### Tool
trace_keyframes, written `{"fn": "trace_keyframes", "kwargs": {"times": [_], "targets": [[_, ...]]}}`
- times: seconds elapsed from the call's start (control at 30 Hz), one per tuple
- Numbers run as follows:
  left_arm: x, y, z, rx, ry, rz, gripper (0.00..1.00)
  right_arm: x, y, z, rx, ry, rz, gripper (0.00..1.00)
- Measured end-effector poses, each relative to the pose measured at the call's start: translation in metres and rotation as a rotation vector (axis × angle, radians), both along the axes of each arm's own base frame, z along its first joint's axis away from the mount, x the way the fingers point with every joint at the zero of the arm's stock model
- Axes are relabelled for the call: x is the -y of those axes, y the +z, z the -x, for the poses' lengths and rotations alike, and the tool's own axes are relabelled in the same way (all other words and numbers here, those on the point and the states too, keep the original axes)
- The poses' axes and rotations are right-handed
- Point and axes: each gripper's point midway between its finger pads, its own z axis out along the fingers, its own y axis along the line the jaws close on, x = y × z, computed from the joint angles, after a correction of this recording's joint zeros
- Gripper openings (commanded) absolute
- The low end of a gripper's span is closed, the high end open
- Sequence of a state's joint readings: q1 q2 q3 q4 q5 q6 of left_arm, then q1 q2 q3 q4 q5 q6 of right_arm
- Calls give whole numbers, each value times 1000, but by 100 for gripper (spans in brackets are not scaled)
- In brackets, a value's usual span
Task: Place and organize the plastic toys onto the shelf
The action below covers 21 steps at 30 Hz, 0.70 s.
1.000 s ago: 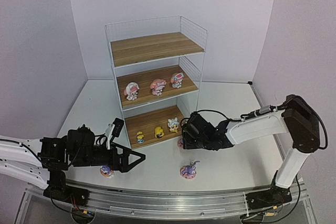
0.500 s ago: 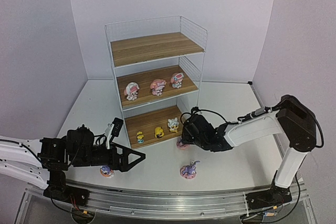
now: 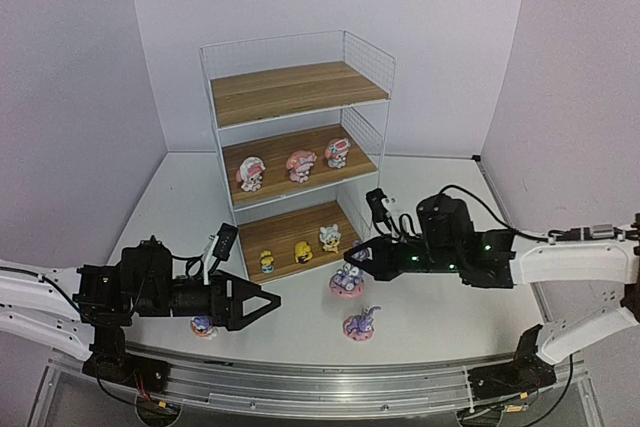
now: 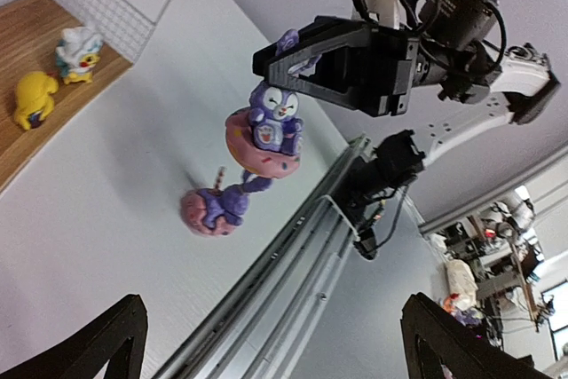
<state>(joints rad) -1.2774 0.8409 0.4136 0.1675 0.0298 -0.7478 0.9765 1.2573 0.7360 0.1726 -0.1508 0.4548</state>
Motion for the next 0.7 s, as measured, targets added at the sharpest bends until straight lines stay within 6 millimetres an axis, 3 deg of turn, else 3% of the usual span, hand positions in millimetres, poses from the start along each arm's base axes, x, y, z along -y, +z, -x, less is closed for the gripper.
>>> {"fn": "trace_keyframes", "kwargs": {"times": [0.13, 0.27, 0.43, 0.57, 0.7], "targets": [[16, 25, 20, 17, -136, 120, 99, -11, 61, 50, 65, 297, -159, 0], [34, 35, 32, 5, -233, 176, 92, -20, 93, 79, 114, 501, -236, 0], [61, 45, 36, -42, -298, 185, 91, -30, 100, 89, 164, 590, -249, 0], [69, 57, 39, -52, -328, 218, 88, -38, 96, 87, 194, 608, -235, 0], [72, 62, 41, -55, -344, 229, 77, -44, 92, 85, 220, 607, -221, 0]]}}
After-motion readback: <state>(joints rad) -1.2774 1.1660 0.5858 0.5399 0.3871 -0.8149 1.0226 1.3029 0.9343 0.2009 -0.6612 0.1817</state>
